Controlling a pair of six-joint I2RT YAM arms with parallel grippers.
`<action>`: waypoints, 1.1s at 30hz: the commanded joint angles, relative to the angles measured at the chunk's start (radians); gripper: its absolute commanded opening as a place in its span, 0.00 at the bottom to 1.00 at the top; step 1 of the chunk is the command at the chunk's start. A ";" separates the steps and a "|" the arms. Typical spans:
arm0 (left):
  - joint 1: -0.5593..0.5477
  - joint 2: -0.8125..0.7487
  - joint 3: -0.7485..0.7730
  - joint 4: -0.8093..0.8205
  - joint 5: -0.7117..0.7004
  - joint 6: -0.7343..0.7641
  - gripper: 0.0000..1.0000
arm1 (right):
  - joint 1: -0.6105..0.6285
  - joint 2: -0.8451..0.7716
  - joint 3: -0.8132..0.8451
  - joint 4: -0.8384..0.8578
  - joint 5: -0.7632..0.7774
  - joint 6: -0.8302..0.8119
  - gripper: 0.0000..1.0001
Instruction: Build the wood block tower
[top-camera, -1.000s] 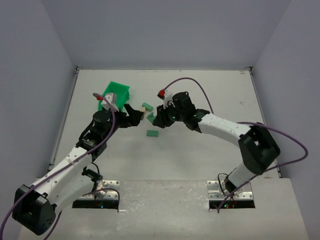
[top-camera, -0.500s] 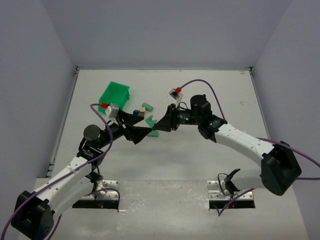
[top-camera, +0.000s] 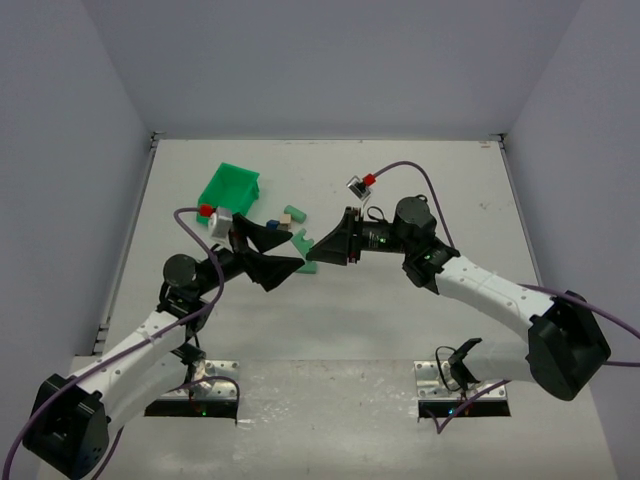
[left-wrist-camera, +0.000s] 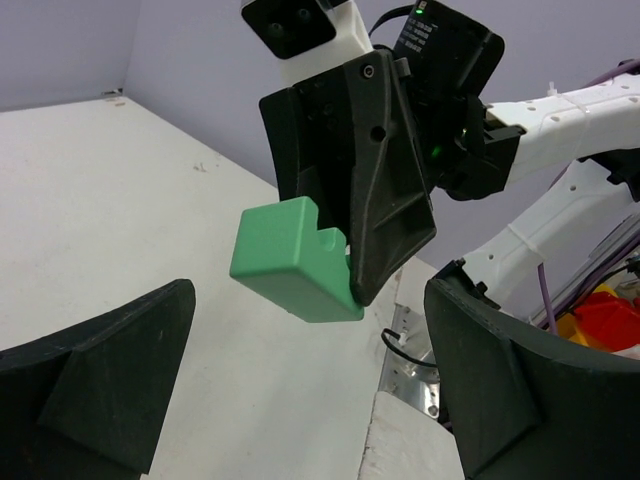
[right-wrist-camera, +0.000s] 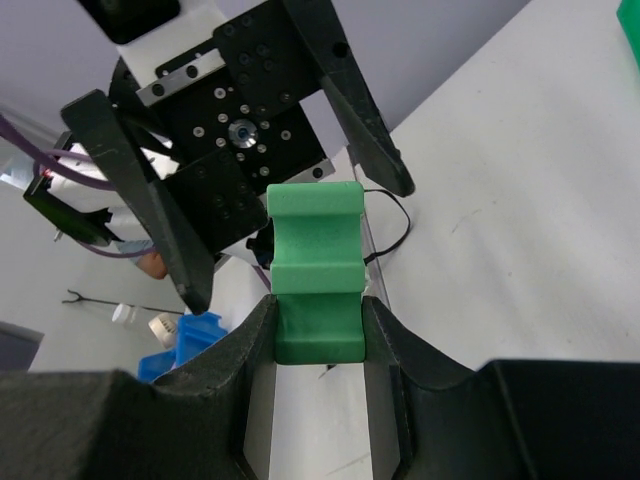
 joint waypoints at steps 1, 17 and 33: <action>0.000 0.023 0.004 0.081 0.015 -0.034 0.96 | -0.006 -0.035 -0.004 0.137 -0.042 0.027 0.15; -0.033 0.115 0.021 0.220 0.031 -0.157 0.33 | -0.005 0.054 0.031 0.152 -0.040 -0.008 0.16; -0.046 0.089 0.249 -0.324 -0.166 0.128 0.00 | -0.006 -0.174 -0.097 -0.214 0.239 -0.190 0.99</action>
